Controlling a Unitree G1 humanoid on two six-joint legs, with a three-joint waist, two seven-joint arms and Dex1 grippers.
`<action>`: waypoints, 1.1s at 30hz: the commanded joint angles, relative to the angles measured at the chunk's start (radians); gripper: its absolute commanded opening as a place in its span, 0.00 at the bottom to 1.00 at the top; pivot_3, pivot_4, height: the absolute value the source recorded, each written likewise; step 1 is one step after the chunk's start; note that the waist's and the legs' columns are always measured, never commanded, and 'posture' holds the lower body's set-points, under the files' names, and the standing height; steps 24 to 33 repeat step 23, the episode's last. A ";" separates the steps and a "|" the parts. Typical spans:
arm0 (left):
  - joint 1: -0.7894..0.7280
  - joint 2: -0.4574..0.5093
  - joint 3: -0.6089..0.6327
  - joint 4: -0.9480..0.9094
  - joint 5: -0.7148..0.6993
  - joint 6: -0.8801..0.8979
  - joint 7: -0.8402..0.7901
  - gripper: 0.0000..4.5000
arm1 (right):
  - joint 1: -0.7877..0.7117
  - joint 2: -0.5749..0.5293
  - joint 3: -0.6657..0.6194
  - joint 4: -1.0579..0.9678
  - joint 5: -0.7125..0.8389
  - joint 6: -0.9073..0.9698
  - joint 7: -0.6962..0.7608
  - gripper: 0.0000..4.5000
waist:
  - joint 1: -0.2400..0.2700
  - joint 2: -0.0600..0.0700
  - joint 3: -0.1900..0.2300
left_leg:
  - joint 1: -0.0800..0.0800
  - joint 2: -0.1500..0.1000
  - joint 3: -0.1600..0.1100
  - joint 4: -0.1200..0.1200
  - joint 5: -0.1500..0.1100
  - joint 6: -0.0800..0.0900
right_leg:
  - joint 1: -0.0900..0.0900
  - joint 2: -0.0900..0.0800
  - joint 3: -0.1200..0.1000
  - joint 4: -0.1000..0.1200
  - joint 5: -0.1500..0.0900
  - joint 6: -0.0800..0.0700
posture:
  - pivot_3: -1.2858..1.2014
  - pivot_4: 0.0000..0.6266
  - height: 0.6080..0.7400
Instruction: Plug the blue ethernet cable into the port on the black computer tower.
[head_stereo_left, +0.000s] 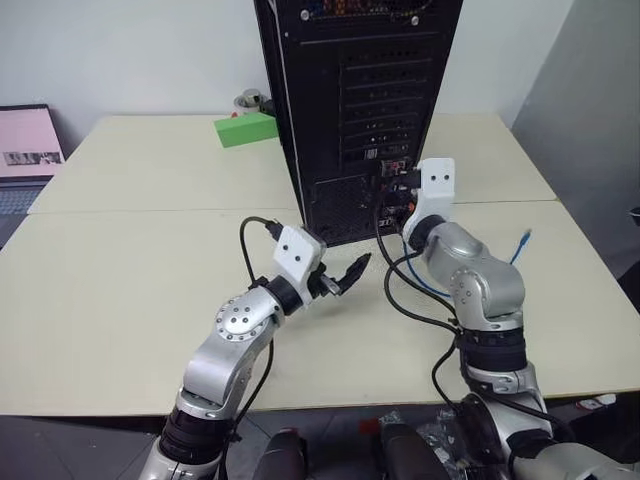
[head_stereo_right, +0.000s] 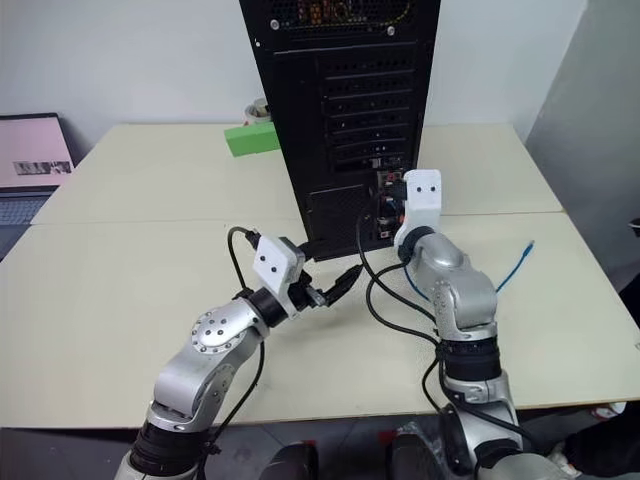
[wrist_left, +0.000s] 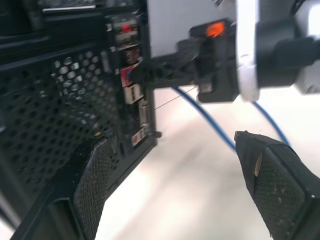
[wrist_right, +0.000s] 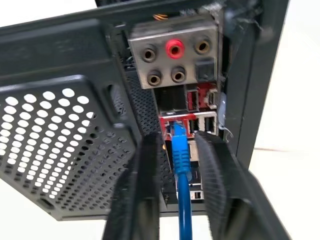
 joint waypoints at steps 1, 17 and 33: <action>0.005 0.027 0.046 -0.051 -0.007 0.011 -0.003 0.90 | 0.038 -0.078 0.004 -0.111 0.034 0.033 0.086 0.46 | 0.003 0.000 0.000 | 0.000 0.000 0.000 0.000 0.000 0.000 | 0.000 0.000 0.000 -0.001 0.000 0.000 | 0.52 0.24 1.00; -0.001 0.385 0.324 -0.070 -0.180 0.155 -0.259 0.90 | 0.150 -0.610 -0.158 -0.139 0.285 -0.063 0.703 1.00 | 0.007 0.000 0.001 | -0.001 0.000 -0.001 -0.001 0.000 0.000 | 0.002 -0.001 -0.003 -0.008 0.000 0.000 | 0.52 0.24 1.00; -0.021 0.446 0.365 -0.056 -0.313 0.211 -0.371 0.90 | 0.117 -0.658 -0.147 -0.078 0.323 -0.107 0.807 1.00 | 0.007 -0.001 0.001 | -0.001 0.001 -0.001 -0.001 0.000 0.000 | 0.005 -0.001 -0.003 -0.010 0.000 0.000 | 0.52 0.24 1.00</action>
